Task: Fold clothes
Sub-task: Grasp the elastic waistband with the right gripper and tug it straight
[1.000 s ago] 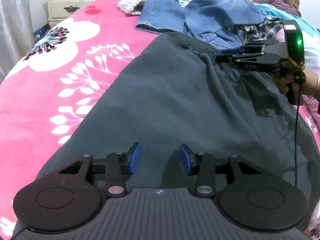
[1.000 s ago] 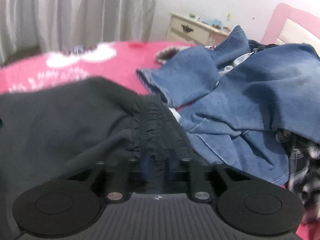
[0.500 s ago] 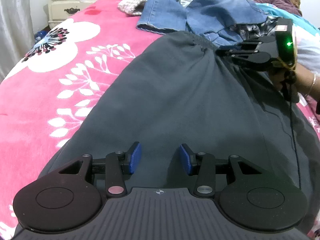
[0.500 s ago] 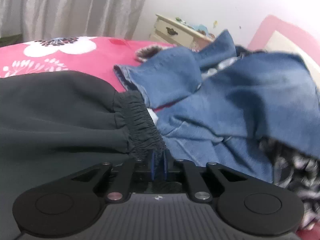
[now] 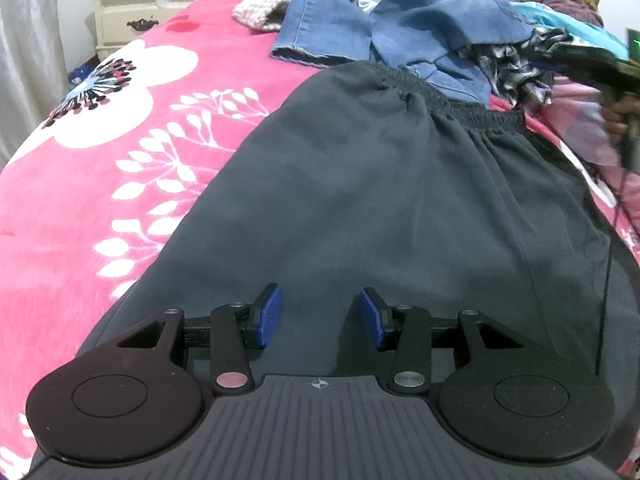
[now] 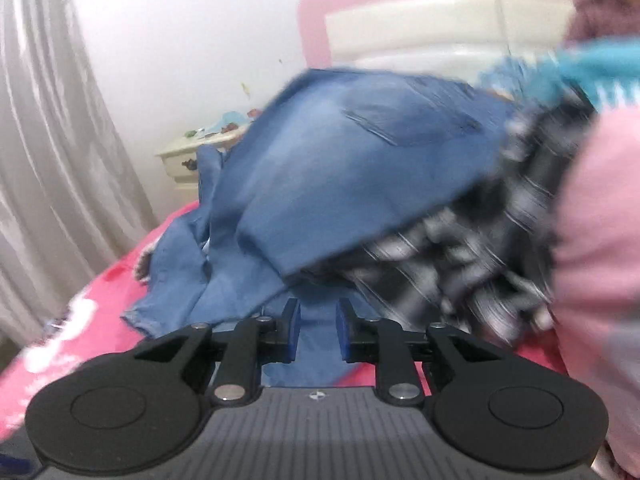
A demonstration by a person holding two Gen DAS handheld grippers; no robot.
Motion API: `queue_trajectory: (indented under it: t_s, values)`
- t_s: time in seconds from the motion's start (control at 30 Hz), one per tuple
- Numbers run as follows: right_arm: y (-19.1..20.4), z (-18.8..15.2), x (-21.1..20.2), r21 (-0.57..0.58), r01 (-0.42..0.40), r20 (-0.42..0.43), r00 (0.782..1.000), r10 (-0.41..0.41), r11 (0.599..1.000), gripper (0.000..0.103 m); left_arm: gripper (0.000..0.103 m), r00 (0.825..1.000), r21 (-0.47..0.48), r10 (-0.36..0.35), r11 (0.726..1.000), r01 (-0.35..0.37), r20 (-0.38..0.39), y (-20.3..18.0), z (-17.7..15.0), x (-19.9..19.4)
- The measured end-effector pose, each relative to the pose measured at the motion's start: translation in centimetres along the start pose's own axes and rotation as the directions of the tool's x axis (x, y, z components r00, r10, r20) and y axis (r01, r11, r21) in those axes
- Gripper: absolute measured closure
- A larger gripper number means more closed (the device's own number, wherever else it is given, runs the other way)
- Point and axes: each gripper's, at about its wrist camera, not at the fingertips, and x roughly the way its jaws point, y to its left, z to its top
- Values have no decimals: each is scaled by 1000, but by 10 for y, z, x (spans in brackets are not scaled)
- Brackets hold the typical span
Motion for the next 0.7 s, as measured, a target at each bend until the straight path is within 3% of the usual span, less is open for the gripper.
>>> queue_trajectory:
  t_s: [0.07, 0.17, 0.3, 0.43, 0.47, 0.57, 0.6, 0.7]
  values:
    - [-22, -5, -9, 91, -55, -82, 995, 63, 994, 81, 60, 1000, 6, 6, 1000, -6, -2, -1, 0, 0]
    - [-26, -21, -9, 24, -4, -143, 990, 8, 1000, 80, 59, 1000, 14, 13, 1000, -13, -6, -3, 0, 0]
    - [-31, -34, 4, 50, 7, -164, 986, 1, 999, 45, 59, 1000, 16, 24, 1000, -24, -9, -6, 0, 1]
    - [-30, -43, 35, 28, 1, -239, 971, 5, 1000, 45, 57, 999, 14, 30, 999, -30, -9, -8, 0, 1]
    - [-30, -45, 44, 24, -8, -262, 965, 14, 1000, 47, 57, 999, 14, 31, 999, -31, -9, -8, 0, 1]
    - [-24, -49, 54, 20, -30, -290, 956, 35, 999, 80, 57, 999, 16, 32, 999, -32, -7, -7, -2, 0]
    - [-24, -50, 53, 19, -42, -269, 962, 46, 999, 85, 57, 999, 16, 31, 999, -31, -8, -7, -2, 0]
    - [-26, -50, 44, 31, -26, -177, 984, 31, 999, 87, 57, 1000, 13, 28, 1000, -28, -9, -6, -2, 0]
